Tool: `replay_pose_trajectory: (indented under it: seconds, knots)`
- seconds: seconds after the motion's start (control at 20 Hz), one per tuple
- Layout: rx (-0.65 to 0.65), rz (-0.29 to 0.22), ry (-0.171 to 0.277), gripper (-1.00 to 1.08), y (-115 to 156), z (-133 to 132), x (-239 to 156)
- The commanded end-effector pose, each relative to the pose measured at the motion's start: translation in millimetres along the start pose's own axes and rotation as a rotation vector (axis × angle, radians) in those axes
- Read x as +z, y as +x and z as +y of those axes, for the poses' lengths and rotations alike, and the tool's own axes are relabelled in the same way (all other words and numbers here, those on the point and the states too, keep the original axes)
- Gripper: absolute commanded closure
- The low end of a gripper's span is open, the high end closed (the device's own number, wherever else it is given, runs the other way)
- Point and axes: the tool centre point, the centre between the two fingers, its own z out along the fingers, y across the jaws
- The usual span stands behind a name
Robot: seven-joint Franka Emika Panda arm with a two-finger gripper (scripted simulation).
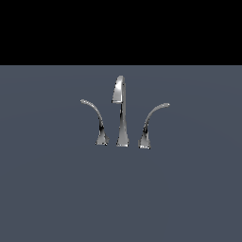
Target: Turn on the faucet by rotating a designated handle.
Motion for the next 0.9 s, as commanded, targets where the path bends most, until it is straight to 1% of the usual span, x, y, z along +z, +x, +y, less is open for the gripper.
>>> replay_pose_trajectory:
  seconds: [0.0, 0.4, 0.85]
  knots:
    - [0.038, 0.000, 0.000, 1.08, 2.3, -7.5, 7.6]
    - [0.201, -0.001, -0.002, 1.08, 16.0, -38.6, 39.7]
    - [0.395, -0.001, -0.002, 1.08, 38.9, -72.5, 78.0]
